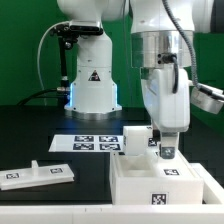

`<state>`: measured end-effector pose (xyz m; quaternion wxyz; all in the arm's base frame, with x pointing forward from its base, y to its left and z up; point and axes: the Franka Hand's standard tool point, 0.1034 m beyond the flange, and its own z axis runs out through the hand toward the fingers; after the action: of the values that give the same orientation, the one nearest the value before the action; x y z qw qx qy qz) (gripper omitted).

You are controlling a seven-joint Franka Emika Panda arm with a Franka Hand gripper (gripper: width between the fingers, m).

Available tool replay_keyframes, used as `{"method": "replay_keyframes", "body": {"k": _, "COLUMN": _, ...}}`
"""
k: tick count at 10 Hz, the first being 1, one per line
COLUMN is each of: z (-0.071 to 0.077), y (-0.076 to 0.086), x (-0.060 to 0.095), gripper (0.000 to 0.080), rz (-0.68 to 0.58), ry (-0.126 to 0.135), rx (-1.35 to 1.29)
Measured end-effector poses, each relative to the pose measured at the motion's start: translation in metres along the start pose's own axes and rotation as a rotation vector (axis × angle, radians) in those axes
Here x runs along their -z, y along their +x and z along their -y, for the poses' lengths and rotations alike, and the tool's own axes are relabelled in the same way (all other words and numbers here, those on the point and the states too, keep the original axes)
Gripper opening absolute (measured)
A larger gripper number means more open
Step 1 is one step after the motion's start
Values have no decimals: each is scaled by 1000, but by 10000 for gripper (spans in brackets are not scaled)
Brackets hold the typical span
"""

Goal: Assemble cabinet

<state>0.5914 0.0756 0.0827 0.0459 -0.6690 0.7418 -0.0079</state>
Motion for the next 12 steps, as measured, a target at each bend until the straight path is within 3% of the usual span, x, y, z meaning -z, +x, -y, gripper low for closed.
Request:
{"method": "replay_keyframes", "body": {"k": 3, "z": -10, "y": 4, "x": -24, "gripper": 795, "rz": -34, "ry": -29, "rx": 9}}
{"method": "replay_keyframes", "body": {"k": 4, "z": -10, "y": 4, "x": -24, "gripper": 795, "rz": -34, "ry": -28, "rx": 9}}
{"method": "replay_keyframes", "body": {"k": 6, "z": -10, "y": 5, "x": -24, "gripper": 535, "rz": -35, "ry": -30, "rx": 7}}
{"method": "replay_keyframes", "body": {"k": 7, "z": -10, "y": 5, "x": -25, "gripper": 535, "rz": -35, "ry": -30, "rx": 7}}
{"method": "replay_keyframes", "body": {"k": 9, "z": -10, "y": 6, "x": -25, "gripper": 217, "rz": -36, "ry": -30, "rx": 6}}
{"method": "replay_keyframes", "body": {"k": 10, "z": -8, "y": 8, "x": -25, "gripper": 217, "rz": -39, "ry": -27, "rx": 14}}
{"method": "replay_keyframes", "body": {"k": 11, "z": -4, "y": 8, "x": -25, "gripper": 62, "rz": -45, "ry": -23, "rx": 23}}
{"method": "replay_keyframes", "body": {"k": 12, "z": -1, "y": 8, "x": -26, "gripper": 63, "rz": -54, "ry": -24, "rx": 45}}
